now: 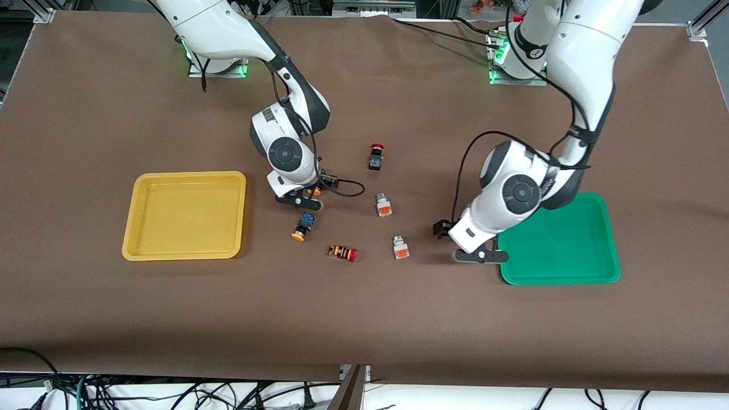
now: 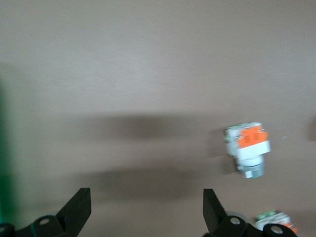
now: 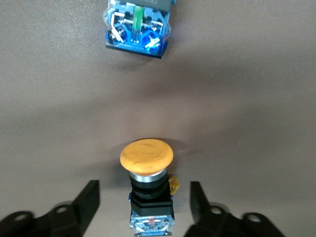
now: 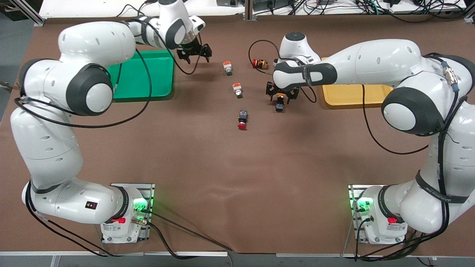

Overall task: Place green and yellow buttons in trays
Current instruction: 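Grasp the yellow button with the right gripper while the left gripper lowers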

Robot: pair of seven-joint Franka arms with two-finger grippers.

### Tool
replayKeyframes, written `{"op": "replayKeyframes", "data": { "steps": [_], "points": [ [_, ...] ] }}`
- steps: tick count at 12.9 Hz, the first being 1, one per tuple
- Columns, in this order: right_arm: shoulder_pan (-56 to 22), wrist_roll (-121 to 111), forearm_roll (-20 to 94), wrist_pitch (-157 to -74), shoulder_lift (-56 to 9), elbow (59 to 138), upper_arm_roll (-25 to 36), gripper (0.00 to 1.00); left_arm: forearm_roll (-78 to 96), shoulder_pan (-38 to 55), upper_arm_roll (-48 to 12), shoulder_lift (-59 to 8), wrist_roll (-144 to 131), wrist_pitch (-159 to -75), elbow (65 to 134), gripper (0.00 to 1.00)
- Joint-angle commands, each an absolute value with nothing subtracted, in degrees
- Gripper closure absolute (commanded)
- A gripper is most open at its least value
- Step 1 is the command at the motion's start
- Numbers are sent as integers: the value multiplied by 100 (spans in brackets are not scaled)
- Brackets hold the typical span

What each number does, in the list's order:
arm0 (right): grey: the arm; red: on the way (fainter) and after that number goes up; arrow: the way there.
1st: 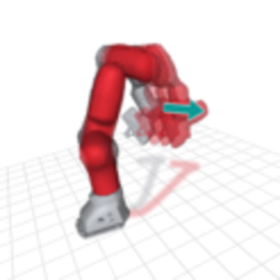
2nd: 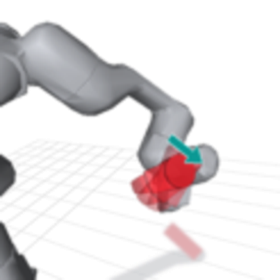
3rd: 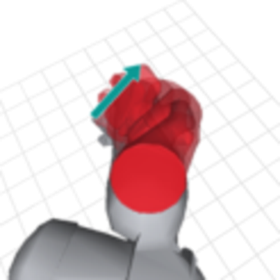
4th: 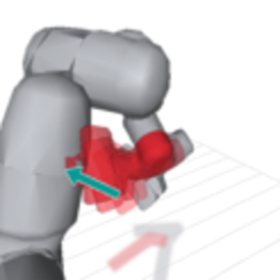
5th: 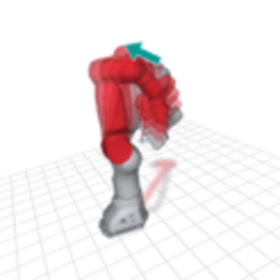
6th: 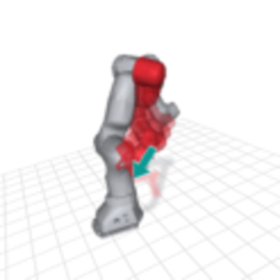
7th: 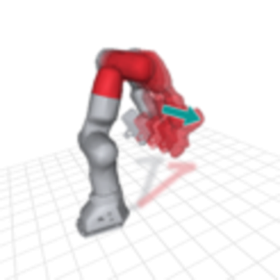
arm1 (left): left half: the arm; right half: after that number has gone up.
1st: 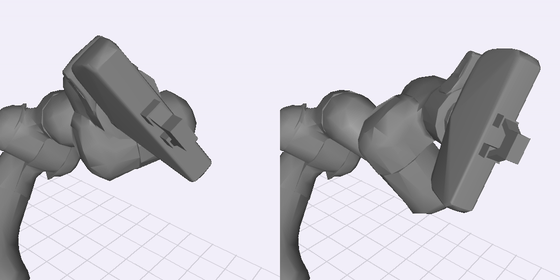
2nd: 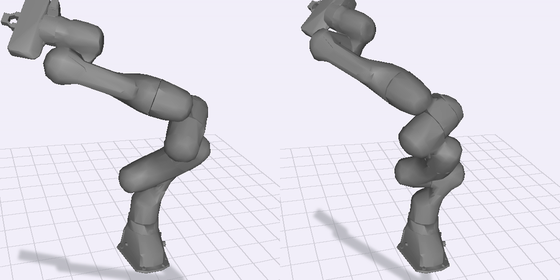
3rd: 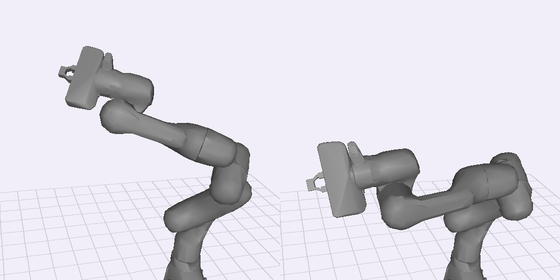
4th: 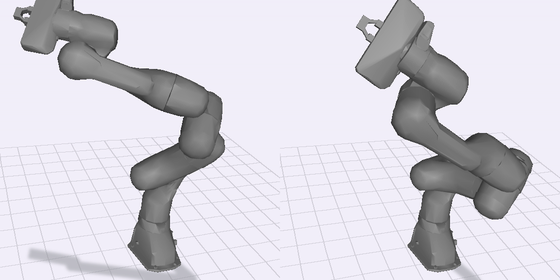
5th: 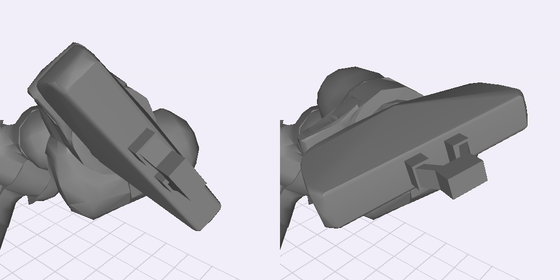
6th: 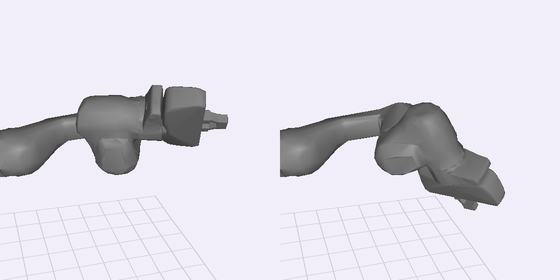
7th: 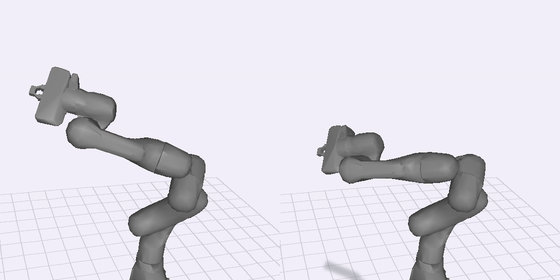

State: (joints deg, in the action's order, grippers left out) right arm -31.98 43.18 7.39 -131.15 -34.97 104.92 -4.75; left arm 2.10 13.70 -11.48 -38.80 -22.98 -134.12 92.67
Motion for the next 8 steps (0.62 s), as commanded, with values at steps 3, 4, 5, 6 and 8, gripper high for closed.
{"op": "replayKeyframes", "data": {
  "steps": [3, 4, 5, 6, 8],
  "points": [
    [-3199, 4254, 791, -13219, -3410, 10652, -510, 73, 458, 1958, -1090, -4569, -3258, -13816, 8432, 0],
    [-3191, 4123, 791, -13175, -3367, 10635, -510, 73, 431, 2082, -1046, -4770, -3496, -13808, 8072, 0],
    [-3182, 3905, 800, -13114, -3253, 10591, -475, 73, 405, 2187, -959, -4955, -3602, -13808, 7825, 0],
    [-3121, 3685, 800, -13000, -3052, 10582, -431, 73, 239, 2380, -706, -5027, -3612, -13808, 7744, 0],
    [-3085, 3045, 800, -12361, -2779, 10477, -20, 73, 18, 2968, -108, -5176, -3734, -13808, 7621, 0]
  ]
}}
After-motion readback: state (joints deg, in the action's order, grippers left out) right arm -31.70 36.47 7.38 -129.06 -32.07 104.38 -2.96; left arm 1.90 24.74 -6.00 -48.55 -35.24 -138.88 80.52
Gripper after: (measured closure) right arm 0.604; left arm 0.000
